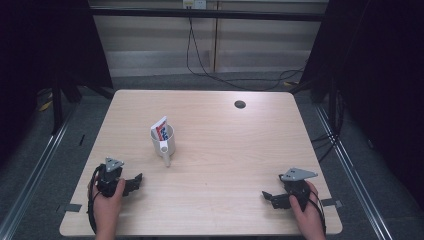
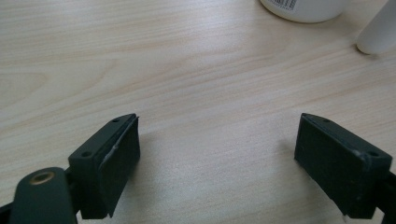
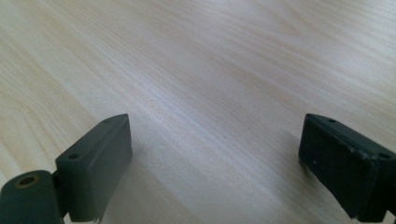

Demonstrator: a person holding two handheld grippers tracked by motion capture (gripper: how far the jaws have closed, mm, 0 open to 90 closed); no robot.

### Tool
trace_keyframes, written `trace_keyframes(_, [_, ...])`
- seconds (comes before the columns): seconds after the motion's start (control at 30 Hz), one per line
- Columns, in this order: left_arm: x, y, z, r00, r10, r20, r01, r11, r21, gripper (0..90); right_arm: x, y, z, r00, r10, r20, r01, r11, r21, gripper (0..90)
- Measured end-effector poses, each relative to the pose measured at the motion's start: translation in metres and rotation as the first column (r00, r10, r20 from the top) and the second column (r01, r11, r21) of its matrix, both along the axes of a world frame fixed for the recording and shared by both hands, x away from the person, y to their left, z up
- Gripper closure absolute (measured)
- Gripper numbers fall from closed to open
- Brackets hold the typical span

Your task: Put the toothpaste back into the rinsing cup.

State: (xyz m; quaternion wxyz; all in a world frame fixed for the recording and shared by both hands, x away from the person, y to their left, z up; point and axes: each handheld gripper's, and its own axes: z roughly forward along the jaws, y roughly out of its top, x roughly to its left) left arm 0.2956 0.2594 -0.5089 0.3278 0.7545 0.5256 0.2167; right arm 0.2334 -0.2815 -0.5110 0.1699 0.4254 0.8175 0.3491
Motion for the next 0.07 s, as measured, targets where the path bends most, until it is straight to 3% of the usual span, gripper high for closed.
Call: trace_keyframes(0.07, [0.0001, 0.0000, 0.0000, 1.0000, -0.002, -0.001, 0.002, 1.0000, 0.001, 13.7, 0.0001, 0.0000, -0.0001, 1.0000, 0.001, 0.001, -0.001, 1.000, 0.000, 9.1])
